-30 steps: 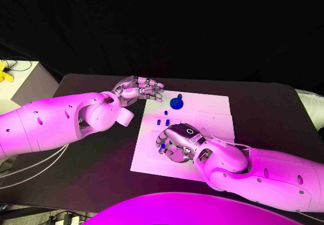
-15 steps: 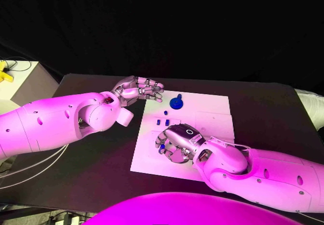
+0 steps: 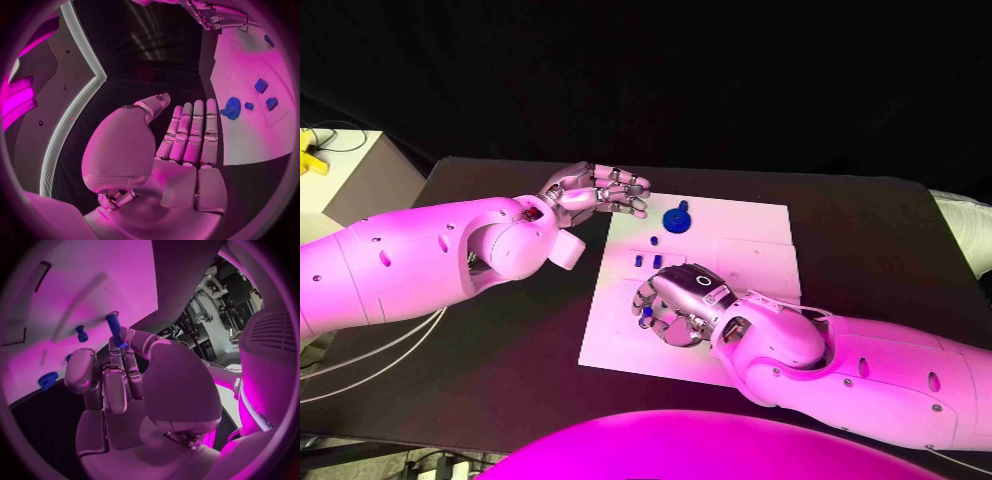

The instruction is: Assemble the parts on the task board

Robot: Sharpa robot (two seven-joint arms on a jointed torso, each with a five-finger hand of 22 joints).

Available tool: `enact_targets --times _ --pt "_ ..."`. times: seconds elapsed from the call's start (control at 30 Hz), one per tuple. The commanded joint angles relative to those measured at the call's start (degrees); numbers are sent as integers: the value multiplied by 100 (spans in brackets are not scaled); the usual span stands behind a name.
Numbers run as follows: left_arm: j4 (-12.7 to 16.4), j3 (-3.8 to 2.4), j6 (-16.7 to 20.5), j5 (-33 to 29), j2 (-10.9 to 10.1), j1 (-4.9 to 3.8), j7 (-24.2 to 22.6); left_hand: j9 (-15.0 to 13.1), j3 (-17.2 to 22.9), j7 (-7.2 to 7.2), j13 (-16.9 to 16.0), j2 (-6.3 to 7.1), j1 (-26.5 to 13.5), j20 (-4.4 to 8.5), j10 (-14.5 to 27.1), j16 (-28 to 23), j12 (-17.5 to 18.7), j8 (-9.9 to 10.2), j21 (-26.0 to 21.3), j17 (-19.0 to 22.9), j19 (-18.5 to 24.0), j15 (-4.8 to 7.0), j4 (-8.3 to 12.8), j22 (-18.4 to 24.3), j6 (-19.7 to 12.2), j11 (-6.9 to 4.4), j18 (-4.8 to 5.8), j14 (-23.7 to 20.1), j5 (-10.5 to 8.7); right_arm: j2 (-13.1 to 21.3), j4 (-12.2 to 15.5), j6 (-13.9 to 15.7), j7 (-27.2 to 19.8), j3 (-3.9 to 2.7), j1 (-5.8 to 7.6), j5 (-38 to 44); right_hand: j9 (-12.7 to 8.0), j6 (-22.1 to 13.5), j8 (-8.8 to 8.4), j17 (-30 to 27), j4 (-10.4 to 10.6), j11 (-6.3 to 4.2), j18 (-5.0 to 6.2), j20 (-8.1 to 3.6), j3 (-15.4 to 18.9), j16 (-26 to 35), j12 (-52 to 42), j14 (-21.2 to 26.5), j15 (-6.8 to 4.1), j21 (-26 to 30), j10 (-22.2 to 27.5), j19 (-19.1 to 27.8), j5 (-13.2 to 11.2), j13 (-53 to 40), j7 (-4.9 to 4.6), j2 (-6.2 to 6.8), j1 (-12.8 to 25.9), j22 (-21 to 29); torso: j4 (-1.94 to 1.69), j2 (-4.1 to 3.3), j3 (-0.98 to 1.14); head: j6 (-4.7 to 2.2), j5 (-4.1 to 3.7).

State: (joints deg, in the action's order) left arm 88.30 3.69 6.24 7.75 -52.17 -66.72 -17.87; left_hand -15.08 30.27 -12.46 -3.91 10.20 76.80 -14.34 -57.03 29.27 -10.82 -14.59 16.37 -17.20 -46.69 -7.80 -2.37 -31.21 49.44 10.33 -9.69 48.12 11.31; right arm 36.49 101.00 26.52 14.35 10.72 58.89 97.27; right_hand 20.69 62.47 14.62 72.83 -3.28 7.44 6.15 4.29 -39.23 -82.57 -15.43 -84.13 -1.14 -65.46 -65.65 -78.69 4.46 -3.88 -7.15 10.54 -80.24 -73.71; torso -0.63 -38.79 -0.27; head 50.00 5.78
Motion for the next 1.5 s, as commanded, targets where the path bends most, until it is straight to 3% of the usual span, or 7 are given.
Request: enact_targets --times 0.03,0.47,1.5 --pt "6 -2 -114 -19 8 2 -31 4 -19 -87 -8 -6 -46 16 20 -25 -31 12 -25 -8 -41 -27 3 6 -39 -3 -59 -19 9 -18 -47 -158 38 5 -22 5 8 18 -13 2 3 -434 -68 8 -28 -20 -37 -242 -26 -7 -460 -5 19 -195 -9 -113 -37 -9 -2 -1 -2 0 3" --pt "7 -2 -114 -19 5 2 -28 4 -19 -87 -8 -6 -46 16 20 -25 -31 12 -25 -8 -41 -27 3 6 -39 -3 -59 -19 9 -67 -121 -204 35 9 -70 1 10 19 -15 1 -1 -434 -66 9 -27 -19 -33 -242 -25 -2 -461 -1 29 -199 -10 -112 -23 -8 0 -1 -1 0 17" --pt "0 -2 -123 -19 8 2 -22 4 -19 -87 -8 -6 -46 16 20 -25 -31 12 -25 -8 -41 -27 3 6 -39 -3 -59 -19 9 11 -13 -38 67 11 -103 93 12 23 -15 2 -23 -437 -67 9 -30 -20 -29 -242 -26 -10 -466 -2 13 -207 -6 -114 -21 -17 0 0 3 0 10"
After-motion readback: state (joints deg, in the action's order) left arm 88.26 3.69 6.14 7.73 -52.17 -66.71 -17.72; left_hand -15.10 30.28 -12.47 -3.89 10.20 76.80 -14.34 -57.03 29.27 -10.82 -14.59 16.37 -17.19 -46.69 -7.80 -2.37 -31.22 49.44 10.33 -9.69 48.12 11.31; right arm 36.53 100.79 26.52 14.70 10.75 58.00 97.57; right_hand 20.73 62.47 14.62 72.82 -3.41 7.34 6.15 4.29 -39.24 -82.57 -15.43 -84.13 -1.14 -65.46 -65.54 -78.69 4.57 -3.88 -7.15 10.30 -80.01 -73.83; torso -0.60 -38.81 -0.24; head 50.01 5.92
